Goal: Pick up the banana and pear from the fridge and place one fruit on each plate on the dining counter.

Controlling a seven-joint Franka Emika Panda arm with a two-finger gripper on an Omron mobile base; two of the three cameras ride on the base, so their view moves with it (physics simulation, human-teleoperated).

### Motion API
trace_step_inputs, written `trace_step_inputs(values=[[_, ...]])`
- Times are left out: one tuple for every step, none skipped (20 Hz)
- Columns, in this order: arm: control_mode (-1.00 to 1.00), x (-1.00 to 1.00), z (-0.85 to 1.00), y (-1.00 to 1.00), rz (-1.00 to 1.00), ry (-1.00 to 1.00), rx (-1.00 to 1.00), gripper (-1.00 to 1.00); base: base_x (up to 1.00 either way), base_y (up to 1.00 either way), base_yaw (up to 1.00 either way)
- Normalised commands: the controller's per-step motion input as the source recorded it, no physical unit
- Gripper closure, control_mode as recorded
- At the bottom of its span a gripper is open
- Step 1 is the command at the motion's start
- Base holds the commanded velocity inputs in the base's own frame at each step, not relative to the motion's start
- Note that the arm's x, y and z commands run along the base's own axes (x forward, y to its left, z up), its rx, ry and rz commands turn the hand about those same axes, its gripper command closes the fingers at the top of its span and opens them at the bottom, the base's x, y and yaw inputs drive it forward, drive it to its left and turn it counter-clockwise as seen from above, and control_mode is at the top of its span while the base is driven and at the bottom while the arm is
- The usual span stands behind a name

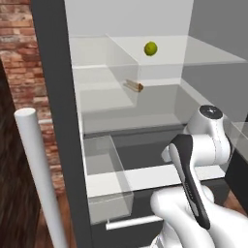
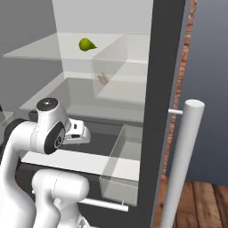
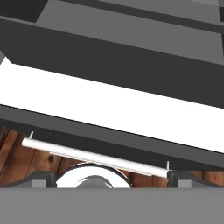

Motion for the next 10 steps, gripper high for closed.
trace_step_inputs(values=[[1.0,0.0,0.0,0.0,0.0,0.0,0.0,-1.0,0.32,0.0,0.0],[1.0,0.0,0.0,0.0,0.0,0.0,0.0,-1.0,0.31,0.0,0.0],[1.0,0.0,0.0,0.0,0.0,0.0,0.0,-1.0,0.29,0.0,0.0],[1.0,0.0,0.0,0.0,0.0,0.0,0.0,-1.0,0.28,0.0,0.0],[1.0,0.0,0.0,0.0,0.0,0.0,0.0,-1.0,0.32,0.0,0.0],[1.0,0.0,0.0,0.0,0.0,0.0,0.0,-1.0,0.34,0.0,0.0],[1.0,0.0,0.0,0.0,0.0,0.0,0.0,-1.0,0.32,0.0,0.0],[1.0,0.0,0.0,0.0,0.0,0.0,0.0,-1.0,0.36,0.0,0.0],[1.0,0.0,0.0,0.0,0.0,0.0,0.0,-1.0,0.39,0.0,0.0],[1.0,0.0,0.0,0.0,0.0,0.0,0.0,-1.0,0.44,0.0,0.0]])
